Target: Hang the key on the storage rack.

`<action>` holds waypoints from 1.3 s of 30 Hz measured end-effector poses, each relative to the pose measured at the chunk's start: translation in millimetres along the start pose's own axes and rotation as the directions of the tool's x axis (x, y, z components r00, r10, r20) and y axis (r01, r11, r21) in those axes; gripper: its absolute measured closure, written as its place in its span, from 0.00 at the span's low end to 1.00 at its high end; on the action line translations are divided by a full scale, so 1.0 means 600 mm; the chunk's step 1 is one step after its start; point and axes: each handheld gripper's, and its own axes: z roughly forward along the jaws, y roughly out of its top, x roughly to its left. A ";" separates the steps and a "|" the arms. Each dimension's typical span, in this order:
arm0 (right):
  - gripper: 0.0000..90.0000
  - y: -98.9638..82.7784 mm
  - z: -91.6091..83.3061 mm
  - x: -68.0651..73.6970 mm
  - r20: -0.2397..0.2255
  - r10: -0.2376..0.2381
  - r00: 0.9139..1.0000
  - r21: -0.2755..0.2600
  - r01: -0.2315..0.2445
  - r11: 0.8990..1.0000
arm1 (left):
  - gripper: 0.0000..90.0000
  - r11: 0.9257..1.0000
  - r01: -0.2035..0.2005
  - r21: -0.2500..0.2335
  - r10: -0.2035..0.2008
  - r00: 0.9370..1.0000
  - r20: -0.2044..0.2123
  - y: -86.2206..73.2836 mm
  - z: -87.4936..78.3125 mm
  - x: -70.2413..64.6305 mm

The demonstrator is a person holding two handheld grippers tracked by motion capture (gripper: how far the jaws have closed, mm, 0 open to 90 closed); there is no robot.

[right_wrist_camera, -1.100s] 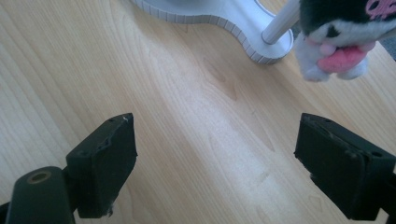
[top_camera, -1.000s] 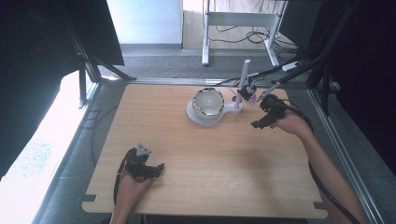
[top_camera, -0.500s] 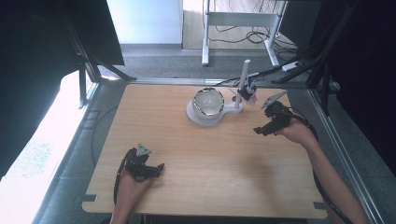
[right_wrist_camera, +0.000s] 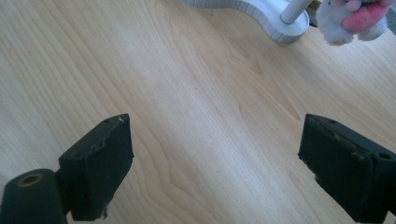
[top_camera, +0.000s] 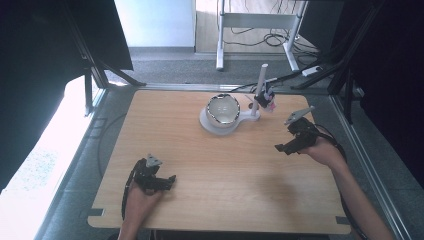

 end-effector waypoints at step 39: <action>0.05 -0.126 0.012 0.097 0.028 0.054 0.998 -0.077 -0.052 0.996 | 0.04 1.000 0.001 -0.001 -0.001 1.000 0.000 0.000 0.000 0.000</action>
